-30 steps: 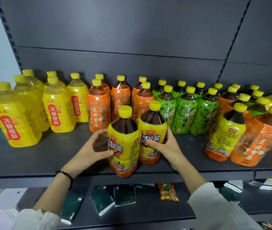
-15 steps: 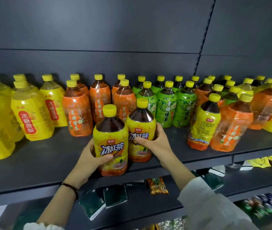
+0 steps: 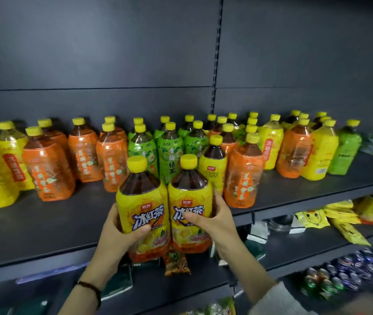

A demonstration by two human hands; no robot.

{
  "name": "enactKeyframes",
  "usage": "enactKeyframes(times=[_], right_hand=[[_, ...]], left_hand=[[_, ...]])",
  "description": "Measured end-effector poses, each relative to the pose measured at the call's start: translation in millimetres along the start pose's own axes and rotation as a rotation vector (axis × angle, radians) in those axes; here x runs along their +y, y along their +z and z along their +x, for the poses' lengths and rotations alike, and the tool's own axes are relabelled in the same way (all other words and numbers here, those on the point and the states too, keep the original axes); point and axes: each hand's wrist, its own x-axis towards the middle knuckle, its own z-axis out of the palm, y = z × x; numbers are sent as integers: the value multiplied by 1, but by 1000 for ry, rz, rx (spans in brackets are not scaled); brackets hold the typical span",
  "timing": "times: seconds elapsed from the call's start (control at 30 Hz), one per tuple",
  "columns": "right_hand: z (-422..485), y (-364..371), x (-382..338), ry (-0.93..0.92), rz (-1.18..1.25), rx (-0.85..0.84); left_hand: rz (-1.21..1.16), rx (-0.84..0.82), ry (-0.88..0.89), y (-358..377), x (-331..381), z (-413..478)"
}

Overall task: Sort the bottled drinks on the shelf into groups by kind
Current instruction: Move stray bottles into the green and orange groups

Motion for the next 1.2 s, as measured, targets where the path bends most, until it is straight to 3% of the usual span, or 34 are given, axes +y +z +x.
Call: enactKeyframes(times=[0.33,0.6,1.2], right_hand=[[-33,-198,-41,-20,-12,88],[-1,-314,-49,-54,-13,211],[141,-417,-27,-107,-75,249]], left_hand=[[-60,-59,-19,204,4,-42],[-63,-137,-21,332,-13,-10],[0,-63,-38,453,-80,112]])
